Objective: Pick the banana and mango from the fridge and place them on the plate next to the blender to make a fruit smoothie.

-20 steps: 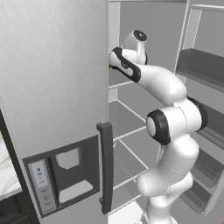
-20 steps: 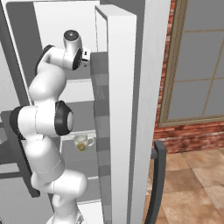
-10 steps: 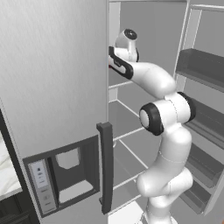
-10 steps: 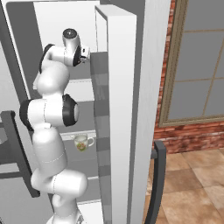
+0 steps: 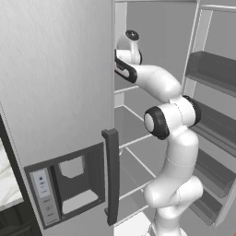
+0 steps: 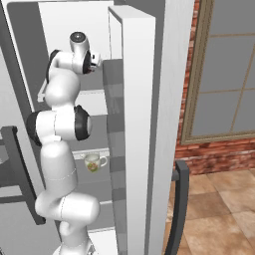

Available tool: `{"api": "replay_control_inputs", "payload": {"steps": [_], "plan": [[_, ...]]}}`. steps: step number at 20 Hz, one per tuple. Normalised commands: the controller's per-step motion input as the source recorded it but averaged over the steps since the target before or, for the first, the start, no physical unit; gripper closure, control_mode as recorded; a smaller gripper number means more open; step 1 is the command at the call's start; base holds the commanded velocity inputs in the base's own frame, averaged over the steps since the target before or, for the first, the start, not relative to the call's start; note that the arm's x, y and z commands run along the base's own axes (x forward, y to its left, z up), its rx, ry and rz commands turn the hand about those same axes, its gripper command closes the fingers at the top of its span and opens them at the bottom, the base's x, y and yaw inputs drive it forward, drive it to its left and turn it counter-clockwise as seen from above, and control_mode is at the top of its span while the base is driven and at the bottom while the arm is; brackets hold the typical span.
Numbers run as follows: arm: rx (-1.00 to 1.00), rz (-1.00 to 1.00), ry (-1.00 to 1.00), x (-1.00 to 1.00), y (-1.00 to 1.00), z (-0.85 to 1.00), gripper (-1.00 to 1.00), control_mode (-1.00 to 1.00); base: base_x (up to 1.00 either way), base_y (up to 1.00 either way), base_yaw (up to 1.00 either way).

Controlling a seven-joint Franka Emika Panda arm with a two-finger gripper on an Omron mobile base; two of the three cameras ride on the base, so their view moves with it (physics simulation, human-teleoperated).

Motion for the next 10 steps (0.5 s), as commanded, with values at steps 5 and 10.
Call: {"api": "replay_control_inputs", "payload": {"steps": [5, 10], "plan": [[0.00, 0.00, -0.02, 0.05, 0.00, -0.20, 1.00, -1.00, 0.00, 0.00, 0.00], [0.00, 0.00, -0.01, -0.03, 0.00, 0.00, 1.00, -1.00, 0.00, 0.00, 0.00]]}}
